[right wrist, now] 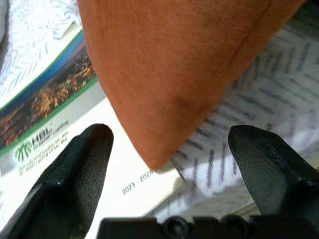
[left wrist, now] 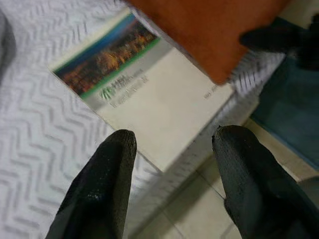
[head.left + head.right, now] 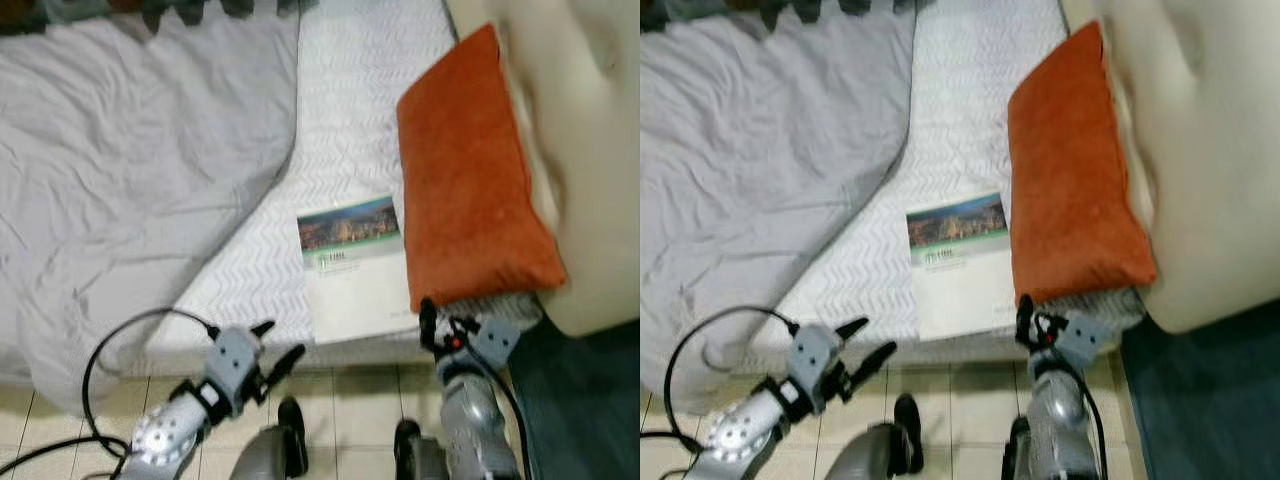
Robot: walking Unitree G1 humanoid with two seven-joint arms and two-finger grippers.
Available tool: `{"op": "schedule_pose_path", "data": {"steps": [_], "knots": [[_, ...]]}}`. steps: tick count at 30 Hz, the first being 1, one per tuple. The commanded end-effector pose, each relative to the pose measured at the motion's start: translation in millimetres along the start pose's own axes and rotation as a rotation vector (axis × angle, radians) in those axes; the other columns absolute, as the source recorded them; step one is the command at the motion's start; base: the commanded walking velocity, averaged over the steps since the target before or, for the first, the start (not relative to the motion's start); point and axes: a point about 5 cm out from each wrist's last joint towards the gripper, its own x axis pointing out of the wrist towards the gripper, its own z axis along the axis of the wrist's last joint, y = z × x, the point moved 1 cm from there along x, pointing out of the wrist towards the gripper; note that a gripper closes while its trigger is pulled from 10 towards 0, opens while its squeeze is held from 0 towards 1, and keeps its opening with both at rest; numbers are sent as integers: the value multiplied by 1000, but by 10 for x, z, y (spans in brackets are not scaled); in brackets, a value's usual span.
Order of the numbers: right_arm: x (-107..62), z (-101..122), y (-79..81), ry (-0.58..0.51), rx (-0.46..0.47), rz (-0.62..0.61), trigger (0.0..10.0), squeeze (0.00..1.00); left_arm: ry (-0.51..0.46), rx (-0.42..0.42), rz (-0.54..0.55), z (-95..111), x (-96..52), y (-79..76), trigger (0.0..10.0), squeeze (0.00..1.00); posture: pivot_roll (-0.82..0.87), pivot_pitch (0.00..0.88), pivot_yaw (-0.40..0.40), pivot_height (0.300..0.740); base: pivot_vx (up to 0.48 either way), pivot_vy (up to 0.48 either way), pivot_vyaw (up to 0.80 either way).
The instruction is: Clean up the room
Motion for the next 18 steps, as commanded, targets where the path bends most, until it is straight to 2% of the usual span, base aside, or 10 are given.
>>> {"op": "schedule_pose_path", "data": {"steps": [1,2,7,10,13,18], "knots": [[-32,-119,-79,44,38,-47,10000,0,31,-16,-15,-51,-38,-92,10000,0,130,494,112,740,0,0,0],[44,-82,-43,40,59,-54,10000,0,36,-25,-18,-46,-34,-134,10000,0,131,497,108,740,0,0,0],[202,-6,-35,36,94,-98,10000,0,43,-34,-16,-44,-45,-159,10000,0,145,506,105,740,0,0,0],[248,20,-47,31,101,-127,10000,0,58,-44,-26,-65,-78,-187,10000,0,162,513,105,740,0,0,0],[282,40,-58,27,100,-152,10000,0,84,-110,-56,-164,-128,-280,10000,0,163,522,99,740,0,0,0],[334,90,-118,21,68,-192,10000,0,105,-138,-73,-250,-95,-386,10000,0,147,530,95,740,0,0,0]]}}
